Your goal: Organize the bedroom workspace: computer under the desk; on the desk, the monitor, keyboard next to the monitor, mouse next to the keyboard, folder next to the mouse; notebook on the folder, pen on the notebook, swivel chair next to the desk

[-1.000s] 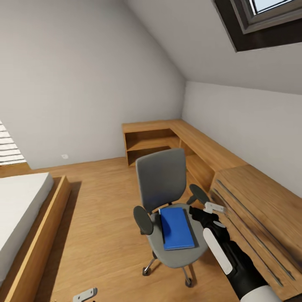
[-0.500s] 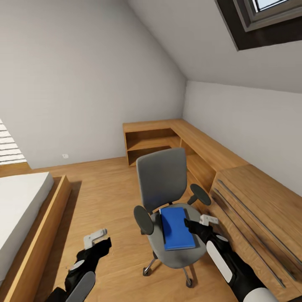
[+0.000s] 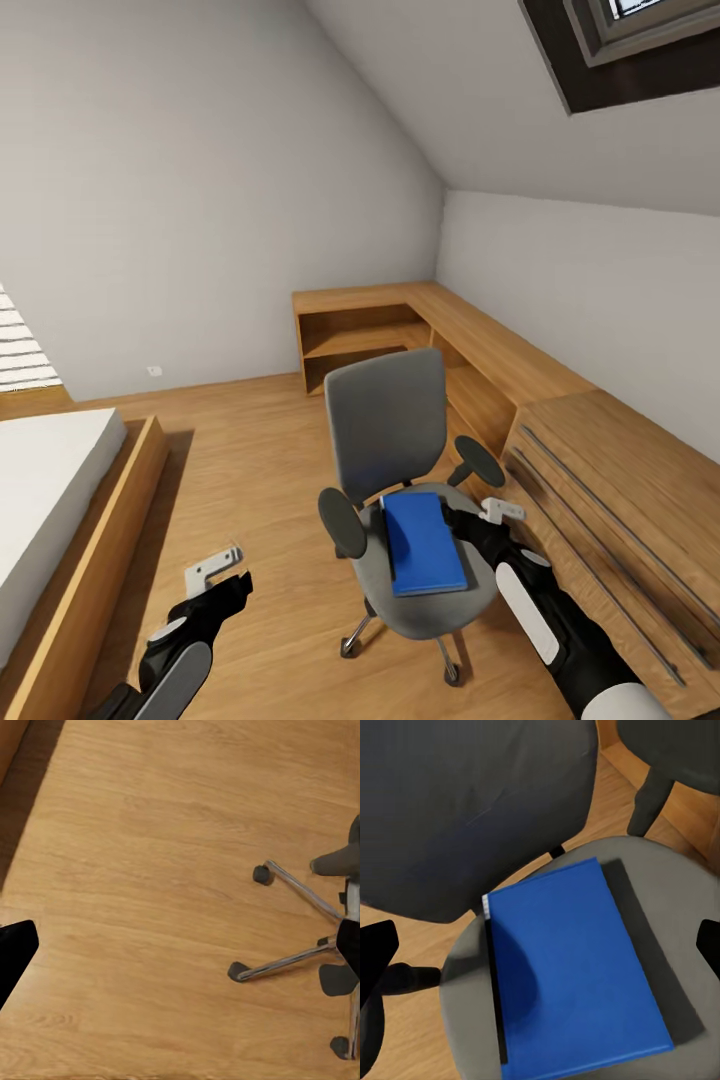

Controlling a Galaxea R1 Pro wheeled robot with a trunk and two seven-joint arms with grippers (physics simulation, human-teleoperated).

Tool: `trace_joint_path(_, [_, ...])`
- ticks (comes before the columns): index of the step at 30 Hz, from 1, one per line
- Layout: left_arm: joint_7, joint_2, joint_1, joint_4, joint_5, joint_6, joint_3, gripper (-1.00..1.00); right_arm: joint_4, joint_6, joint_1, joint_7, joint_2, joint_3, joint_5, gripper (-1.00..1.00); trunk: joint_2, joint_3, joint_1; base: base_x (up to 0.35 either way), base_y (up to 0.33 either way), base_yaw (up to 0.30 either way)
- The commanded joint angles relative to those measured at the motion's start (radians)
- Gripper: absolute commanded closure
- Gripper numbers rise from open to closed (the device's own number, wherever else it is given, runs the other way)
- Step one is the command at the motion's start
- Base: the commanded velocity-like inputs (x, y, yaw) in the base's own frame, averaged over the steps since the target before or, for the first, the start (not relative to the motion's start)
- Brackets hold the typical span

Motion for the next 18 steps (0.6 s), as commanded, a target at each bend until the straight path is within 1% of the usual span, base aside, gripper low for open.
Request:
trace_joint_path(1, [0.009, -0.004, -0.001, 0.012, 0.002, 0.002, -0.02, -1.0, -0.002, 0.002, -0.001, -0.01, -0.002, 0.004, -0.01, -1.0, -0.008, -0.004, 0.004, 0.0, 0.0, 0.0])
trace_joint_path(5, [0.01, -0.005, -0.001, 0.018, 0.001, 0.001, -0.026, -1.0, -0.002, 0.002, -0.001, -0.01, -0.002, 0.003, -0.01, -1.0, -0.036, -0.017, 0.019, 0.0, 0.0, 0.0])
trace_joint_path(18, [0.01, -0.006, -0.001, 0.019, -0.003, -0.001, -0.028, -1.0, -0.002, 0.0, -0.001, -0.009, -0.002, 0.003, -0.01, -1.0, -0.127, -0.058, 0.069, 0.0, 0.0, 0.0])
